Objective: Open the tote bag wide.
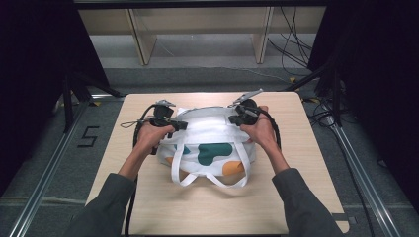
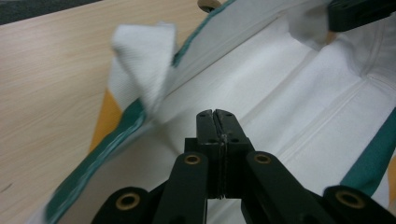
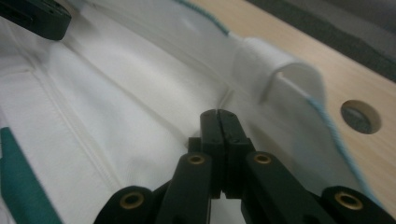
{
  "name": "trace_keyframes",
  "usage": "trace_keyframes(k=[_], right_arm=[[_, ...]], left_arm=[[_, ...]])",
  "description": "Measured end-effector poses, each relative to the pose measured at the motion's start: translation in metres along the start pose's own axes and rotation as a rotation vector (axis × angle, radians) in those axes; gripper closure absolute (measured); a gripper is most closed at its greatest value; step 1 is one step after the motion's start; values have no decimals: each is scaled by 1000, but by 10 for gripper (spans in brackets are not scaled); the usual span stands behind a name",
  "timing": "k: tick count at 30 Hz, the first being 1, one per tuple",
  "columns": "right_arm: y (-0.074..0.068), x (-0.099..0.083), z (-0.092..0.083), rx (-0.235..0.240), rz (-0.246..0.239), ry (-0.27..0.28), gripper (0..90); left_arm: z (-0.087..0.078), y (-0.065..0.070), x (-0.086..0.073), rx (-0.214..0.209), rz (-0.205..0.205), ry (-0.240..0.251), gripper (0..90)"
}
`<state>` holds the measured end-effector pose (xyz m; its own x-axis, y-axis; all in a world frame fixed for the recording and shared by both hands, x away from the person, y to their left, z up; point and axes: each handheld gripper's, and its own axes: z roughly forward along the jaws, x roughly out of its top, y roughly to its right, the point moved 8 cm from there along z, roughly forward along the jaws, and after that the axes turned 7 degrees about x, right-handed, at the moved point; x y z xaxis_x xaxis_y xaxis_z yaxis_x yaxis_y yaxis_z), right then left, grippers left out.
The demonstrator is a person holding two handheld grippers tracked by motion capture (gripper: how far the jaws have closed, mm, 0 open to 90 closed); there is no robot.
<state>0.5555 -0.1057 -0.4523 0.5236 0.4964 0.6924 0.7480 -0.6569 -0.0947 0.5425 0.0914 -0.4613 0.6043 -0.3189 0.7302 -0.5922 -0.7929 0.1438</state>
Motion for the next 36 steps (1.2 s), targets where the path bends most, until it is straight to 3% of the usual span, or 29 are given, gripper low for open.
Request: trace_keyframes(k=[1, 3, 5, 7, 8, 9, 10, 11, 12, 14, 15, 16, 18, 19, 21, 25, 26, 27, 28, 29, 30, 33, 36], right_arm=[[2, -5, 11, -1, 4, -28, 900], [2, -7, 14, 12, 6, -34, 900], [-8, -17, 7, 84, 18, -63, 900], [-11, -20, 2, 97, 30, -71, 900], [-20, -29, -4, 133, 10, -86, 900], [-20, -29, -4, 133, 10, -86, 900], [-29, -39, -12, 143, 6, -90, 900], [-34, -44, -17, 177, -38, -98, 900], [-34, -44, -17, 177, -38, -98, 900], [-47, -57, -22, 213, -65, -108, 900], [-67, -79, -22, 277, -79, -156, 900], [-67, -79, -22, 277, -79, -156, 900], [-75, -96, -14, 266, -151, -183, 900], [-79, -106, -9, 250, -137, -183, 900], [-79, -105, -12, 261, -101, -171, 900], [-78, -98, -17, 246, -113, -145, 900], [-77, -88, -24, 237, -113, -101, 900], [-77, -88, -24, 237, -113, -101, 900], [-74, -76, -28, 223, -101, -41, 900], [-74, -76, -28, 223, -101, -41, 900], [-72, -70, -29, 215, -114, -6, 900], [-66, -49, -29, 175, -121, 36, 900], [-63, -41, -24, 153, -126, 39, 900]], left_arm=[[3, 2, 0, -6, 5, -3, 884], [8, 3, -2, 1, 17, -17, 884], [13, -2, -3, -13, -7, -27, 889], [15, -4, -3, -8, -16, -34, 891], [18, -6, -4, -15, -34, -43, 892], [18, -6, -4, -15, -34, -43, 892], [19, -6, -4, -7, -30, -46, 892], [19, -6, -4, -7, -30, -46, 892], [20, -6, -5, -3, -27, -48, 892], [21, -6, -5, -1, -21, -55, 892], [21, -5, -6, -4, -23, -59, 892], [22, -5, -6, -3, -21, -63, 892], [23, -2, -7, -9, -22, -63, 892], [23, 0, -7, -9, -15, -61, 892], [21, 3, -7, 1, 12, -54, 891], [15, 9, -12, -15, 34, -54, 887], [14, 11, -13, -26, 36, -46, 885], [13, 13, -15, -33, 39, -39, 885], [12, 17, -17, -45, 31, -31, 885], [11, 19, -19, -53, 33, -33, 885], [10, 22, -21, -60, 38, -33, 885], [6, 28, -29, -84, 53, -42, 886], [5, 32, -33, -94, 64, -55, 887]])
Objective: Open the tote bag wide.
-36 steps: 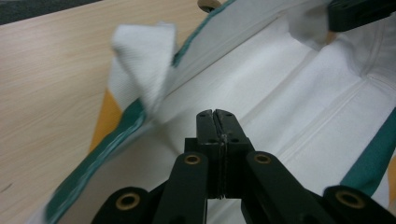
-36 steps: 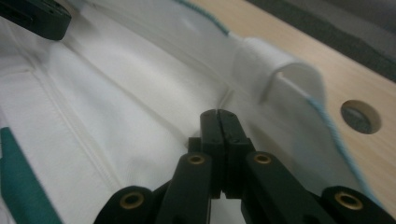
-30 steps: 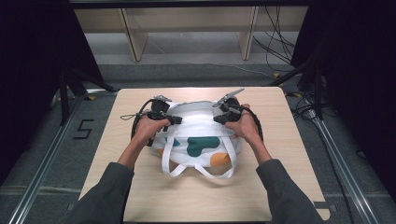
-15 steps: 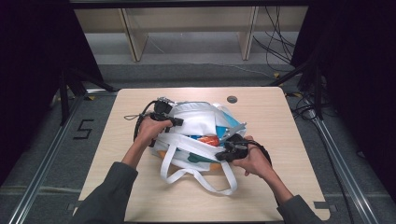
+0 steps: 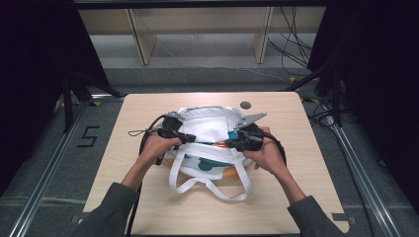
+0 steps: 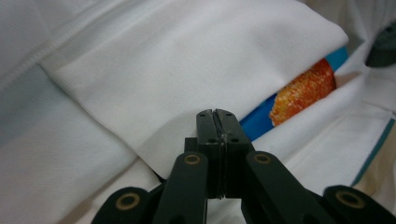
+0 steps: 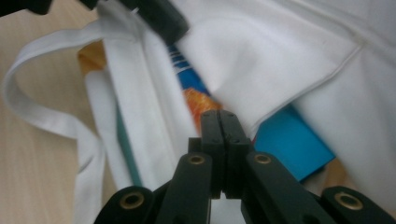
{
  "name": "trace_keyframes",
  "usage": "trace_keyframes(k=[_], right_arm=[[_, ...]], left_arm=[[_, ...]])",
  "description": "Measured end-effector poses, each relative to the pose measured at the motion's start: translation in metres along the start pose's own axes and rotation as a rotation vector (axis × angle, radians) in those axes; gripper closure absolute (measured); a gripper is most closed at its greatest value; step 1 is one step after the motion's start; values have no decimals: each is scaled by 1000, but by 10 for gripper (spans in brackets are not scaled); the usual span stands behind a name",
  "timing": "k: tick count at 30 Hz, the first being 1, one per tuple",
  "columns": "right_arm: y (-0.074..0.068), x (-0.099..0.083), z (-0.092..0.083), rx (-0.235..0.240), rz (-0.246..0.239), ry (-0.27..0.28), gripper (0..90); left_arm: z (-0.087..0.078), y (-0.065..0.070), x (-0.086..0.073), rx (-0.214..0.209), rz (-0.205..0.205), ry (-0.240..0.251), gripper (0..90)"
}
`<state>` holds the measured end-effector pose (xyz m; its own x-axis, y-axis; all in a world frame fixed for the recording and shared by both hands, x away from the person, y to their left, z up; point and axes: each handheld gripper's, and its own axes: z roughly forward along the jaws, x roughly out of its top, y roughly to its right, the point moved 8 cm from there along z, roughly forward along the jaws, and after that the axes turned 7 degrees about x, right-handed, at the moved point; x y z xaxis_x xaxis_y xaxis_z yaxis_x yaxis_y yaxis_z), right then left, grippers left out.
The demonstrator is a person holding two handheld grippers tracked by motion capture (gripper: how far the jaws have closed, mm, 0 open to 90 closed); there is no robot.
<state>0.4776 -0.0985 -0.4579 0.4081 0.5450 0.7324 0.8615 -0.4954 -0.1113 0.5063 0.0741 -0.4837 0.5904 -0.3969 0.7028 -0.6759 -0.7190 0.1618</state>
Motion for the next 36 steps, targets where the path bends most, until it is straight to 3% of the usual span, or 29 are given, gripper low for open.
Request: trace_keyframes(k=[2, 3, 4, 5, 6, 7, 11, 13, 14, 15, 16, 18, 20, 21, 22, 23, 26, 27, 28, 29, 30, 31, 32, 33, 34, 36], right_arm=[[3, 5, 10, -15, 8, -7, 900], [5, 6, 12, -8, -2, -34, 900], [5, 8, 24, -2, 4, -63, 900], [5, 8, 24, -2, 4, -63, 900], [6, 8, 31, -22, 0, -84, 900], [12, 9, 38, -61, -34, -97, 900], [40, 16, 54, -202, -69, -156, 900], [54, 21, 61, -235, -48, -166, 900], [62, 27, 66, -238, 4, -173, 900], [62, 27, 66, -238, 4, -173, 900], [68, 29, 68, -245, 23, -175, 900], [79, 32, 73, -259, 71, -190, 900], [91, 30, 77, -273, 106, -214, 900], [102, 24, 84, -288, 150, -246, 900], [107, 19, 88, -290, 162, -263, 900], [109, 15, 91, -286, 203, -268, 900], [111, 15, 90, -275, 216, -268, 900], [109, 16, 88, -269, 221, -271, 900], [110, 18, 86, -273, 202, -268, 900], [107, 20, 82, -264, 208, -251, 900], [106, 23, 78, -248, 209, -205, 900], [101, 28, 62, -209, 202, -144, 900], [94, 28, 55, -182, 200, -126, 900], [89, 26, 47, -172, 170, -120, 900], [82, 22, 37, -168, 127, -120, 900], [76, 19, 34, -157, 121, -111, 900]], left_arm=[[-1, 5, -7, -12, 38, -24, 887], [-2, 7, -11, -19, 43, -34, 887], [-2, 10, -15, -27, 43, -38, 888], [-2, 11, -18, -33, 48, -42, 888], [-3, 12, -23, -41, 48, -47, 889], [-5, 15, -29, -52, 57, -59, 891], [-5, 23, -49, -69, 80, -67, 894], [-4, 27, -57, -58, 85, -57, 894], [-5, 28, -60, -50, 90, -49, 894], [-5, 29, -63, -51, 103, -39, 894], [-4, 29, -65, -44, 88, -26, 894], [-2, 31, -69, -46, 100, -42, 895], [-1, 33, -71, -32, 123, -51, 895], [0, 34, -72, -21, 149, -60, 895], [-1, 37, -73, -8, 174, -59, 895], [-2, 38, -73, -6, 180, -63, 895], [-3, 37, -72, 2, 189, -65, 895], [-4, 38, -70, 0, 174, -58, 895], [-6, 37, -68, 2, 188, -53, 894], [-9, 36, -65, 7, 173, -43, 893], [-12, 34, -60, 9, 177, -26, 886], [-17, 36, -44, 9, 88, 60, 864], [-17, 36, -44, 9, 88, 60, 862], [-28, 31, -29, 8, 139, 75, 861], [-28, 31, -29, 8, 139, 75, 861], [-31, 32, -16, 13, 101, 91, 861]])
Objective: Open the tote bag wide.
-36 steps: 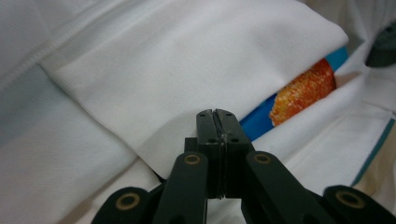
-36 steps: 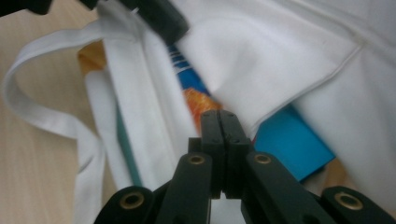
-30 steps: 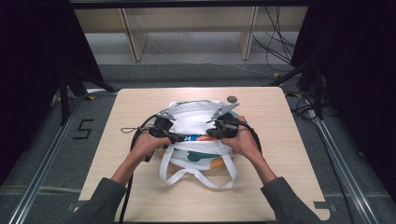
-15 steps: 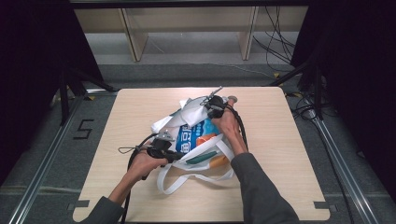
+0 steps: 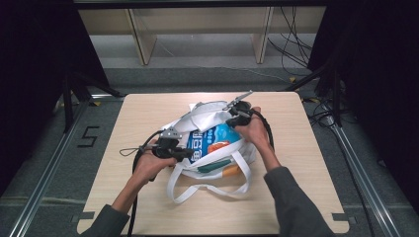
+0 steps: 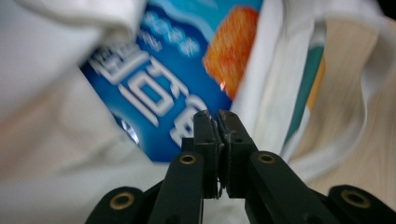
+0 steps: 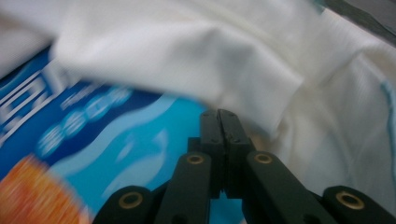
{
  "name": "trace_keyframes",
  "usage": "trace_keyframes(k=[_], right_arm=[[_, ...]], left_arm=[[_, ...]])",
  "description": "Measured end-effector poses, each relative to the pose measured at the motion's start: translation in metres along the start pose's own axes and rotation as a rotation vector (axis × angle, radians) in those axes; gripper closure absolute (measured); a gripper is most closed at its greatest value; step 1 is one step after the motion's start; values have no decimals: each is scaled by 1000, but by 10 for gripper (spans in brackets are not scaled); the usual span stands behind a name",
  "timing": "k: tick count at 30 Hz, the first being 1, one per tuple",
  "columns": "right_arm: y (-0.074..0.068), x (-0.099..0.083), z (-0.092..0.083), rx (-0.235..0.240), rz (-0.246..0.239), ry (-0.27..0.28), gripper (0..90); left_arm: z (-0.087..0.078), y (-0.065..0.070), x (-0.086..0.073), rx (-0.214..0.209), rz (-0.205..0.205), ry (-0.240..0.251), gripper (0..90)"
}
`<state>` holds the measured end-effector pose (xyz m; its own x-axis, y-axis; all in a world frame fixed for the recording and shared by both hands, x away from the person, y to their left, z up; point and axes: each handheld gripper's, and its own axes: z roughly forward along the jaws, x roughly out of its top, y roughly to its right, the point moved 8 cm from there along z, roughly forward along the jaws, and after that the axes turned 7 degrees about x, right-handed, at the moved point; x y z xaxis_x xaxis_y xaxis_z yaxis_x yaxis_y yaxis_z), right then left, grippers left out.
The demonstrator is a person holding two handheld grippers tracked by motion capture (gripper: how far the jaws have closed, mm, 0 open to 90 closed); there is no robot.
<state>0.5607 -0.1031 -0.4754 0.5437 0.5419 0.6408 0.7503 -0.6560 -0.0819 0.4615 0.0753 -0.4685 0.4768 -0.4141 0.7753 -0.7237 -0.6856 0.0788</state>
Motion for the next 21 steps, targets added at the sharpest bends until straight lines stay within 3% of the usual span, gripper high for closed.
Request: trace_keyframes(k=[1, 2, 3, 4, 6, 7, 8, 9, 11, 13, 15, 17, 18, 21], right_arm=[[-8, -7, -8, 30, -2, -18, 900], [-14, -12, -12, 54, -23, -1, 900], [-19, -18, -16, 62, -54, -8, 900], [-31, -30, -25, 81, -78, -21, 900], [-35, -34, -30, 79, -85, -10, 900], [-40, -40, -37, 87, -79, -22, 900], [-45, -54, -44, 93, -114, -42, 900], [-45, -54, -44, 93, -114, -42, 900], [-52, -78, -51, 120, -122, -65, 900], [-54, -84, -52, 139, -126, -49, 900], [-57, -109, -46, 158, -116, -71, 900], [-56, -117, -43, 158, -116, -93, 900], [-56, -125, -32, 160, -97, -86, 900], [-58, -126, -32, 155, -103, -84, 900]], left_arm=[[2, 0, 7, 4, -26, 1, 861], [7, -6, 16, 7, 22, 16, 863], [13, -8, 23, 14, 13, 7, 864], [18, -13, 27, 25, 31, -19, 866], [31, -24, 35, 65, 27, -57, 867], [37, -29, 37, 81, 15, -79, 868], [43, -37, 38, 102, 9, -106, 872], [49, -45, 38, 129, 4, -131, 872], [60, -62, 37, 155, -53, -153, 879], [61, -67, 36, 170, -55, -169, 891], [65, -85, 31, 253, -44, -189, 893], [66, -90, 27, 270, -53, -196, 894], [68, -93, 24, 269, -69, -197, 894], [69, -99, 23, 269, -109, -179, 895]])
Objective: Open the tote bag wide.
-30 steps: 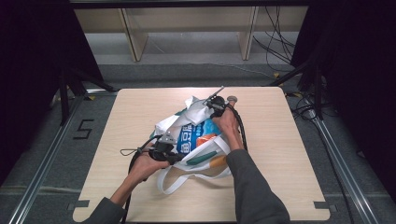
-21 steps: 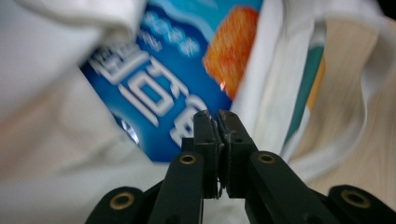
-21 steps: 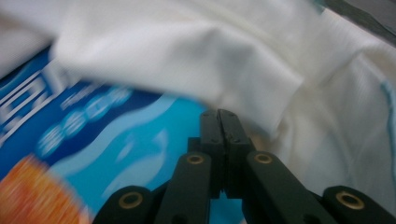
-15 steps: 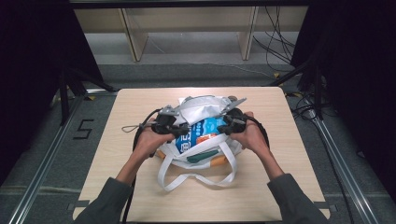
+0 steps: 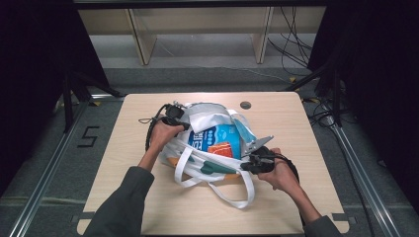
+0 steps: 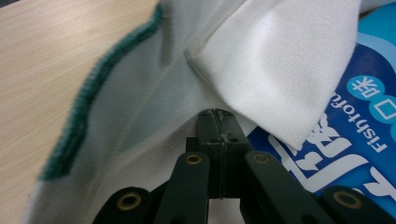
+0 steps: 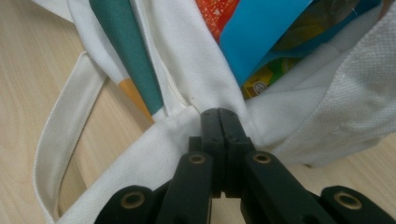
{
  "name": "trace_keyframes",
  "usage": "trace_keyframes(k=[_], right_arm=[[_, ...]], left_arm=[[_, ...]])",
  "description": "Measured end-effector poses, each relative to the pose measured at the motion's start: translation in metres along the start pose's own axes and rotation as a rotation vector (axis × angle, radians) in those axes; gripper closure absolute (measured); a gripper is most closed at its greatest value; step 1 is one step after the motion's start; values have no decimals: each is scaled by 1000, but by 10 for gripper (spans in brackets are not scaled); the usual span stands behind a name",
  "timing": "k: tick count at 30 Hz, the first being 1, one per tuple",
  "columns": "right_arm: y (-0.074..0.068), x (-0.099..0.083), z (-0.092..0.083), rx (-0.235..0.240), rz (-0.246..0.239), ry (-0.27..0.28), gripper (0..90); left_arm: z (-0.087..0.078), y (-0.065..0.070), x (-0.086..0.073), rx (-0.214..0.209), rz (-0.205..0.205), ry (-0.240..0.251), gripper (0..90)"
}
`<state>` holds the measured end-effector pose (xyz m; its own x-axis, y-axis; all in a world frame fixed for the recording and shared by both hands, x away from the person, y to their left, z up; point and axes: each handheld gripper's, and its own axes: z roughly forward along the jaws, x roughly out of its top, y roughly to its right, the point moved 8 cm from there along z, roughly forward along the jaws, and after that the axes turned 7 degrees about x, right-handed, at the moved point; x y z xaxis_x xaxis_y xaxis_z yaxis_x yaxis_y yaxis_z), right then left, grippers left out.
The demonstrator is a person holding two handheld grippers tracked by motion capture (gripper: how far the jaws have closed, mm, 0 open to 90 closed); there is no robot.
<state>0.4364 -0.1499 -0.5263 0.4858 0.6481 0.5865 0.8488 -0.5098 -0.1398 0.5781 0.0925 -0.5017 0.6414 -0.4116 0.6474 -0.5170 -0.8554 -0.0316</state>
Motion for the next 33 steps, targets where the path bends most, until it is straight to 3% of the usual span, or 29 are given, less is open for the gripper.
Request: trace_keyframes(k=[1, 4, 5, 6, 7, 8, 9, 12, 14, 16, 20, 21, 22, 23, 24, 27, 28, 29, 30, 31, 32, 33], right_arm=[[0, 0, 0, 0, 0, 0, 900], [-2, 2, -4, -5, 16, -1, 900], [0, 10, -13, -8, -4, 67, 900], [0, 10, -13, -8, -4, 67, 900], [0, 15, -20, -8, -10, 101, 900], [4, 31, -33, -33, -27, 190, 900], [4, 31, -33, -33, -27, 190, 900], [24, 54, -50, -117, -33, 270, 900], [47, 66, -50, -147, -3, 296, 900], [62, 68, -42, -164, 51, 278, 900], [100, 46, -7, -246, 119, 161, 900], [104, 37, 1, -233, 179, 129, 900], [112, 29, 8, -239, 179, 127, 900], [113, 24, 13, -200, 228, 141, 900], [117, 22, 18, -210, 187, 145, 900], [110, 21, 15, -219, 196, 77, 900], [109, 24, 12, -230, 202, 92, 900], [101, 33, -3, -232, 195, 140, 900], [101, 33, -3, -232, 195, 140, 900], [97, 39, -13, -229, 150, 171, 900], [90, 46, -20, -211, 145, 219, 900], [74, 57, -31, -173, 108, 250, 900]], left_arm=[[0, -1, 0, -2, -14, 4, 895], [-9, 4, 0, -22, 17, 22, 894], [-19, 10, 0, -71, 5, 59, 892], [-19, 10, 0, -71, 5, 59, 887], [-26, 12, 0, -89, 13, 72, 887], [-33, 12, 0, -101, 12, 96, 879], [-41, 11, 1, -103, 18, 117, 879], [-58, -2, 3, -93, -2, 173, 877], [-61, -16, -1, -65, -26, 164, 876], [-54, -31, -12, -13, -25, 133, 877], [-30, -50, -38, -2, -89, 76, 894], [-26, -51, -41, -24, -120, 87, 895], [-25, -52, -41, -28, -125, 90, 896], [-24, -51, -41, -21, -118, 89, 896], [-25, -51, -40, 0, -92, 81, 896], [-29, -47, -39, 27, -75, 75, 896], [-32, -43, -38, 11, -78, 99, 894], [-41, -38, -36, -36, -75, 114, 893], [-41, -38, -36, -36, -75, 114, 893], [-44, -34, -34, -60, -79, 129, 893], [-46, -29, -31, -80, -86, 138, 893], [-47, -23, -29, -96, -78, 142, 890]])
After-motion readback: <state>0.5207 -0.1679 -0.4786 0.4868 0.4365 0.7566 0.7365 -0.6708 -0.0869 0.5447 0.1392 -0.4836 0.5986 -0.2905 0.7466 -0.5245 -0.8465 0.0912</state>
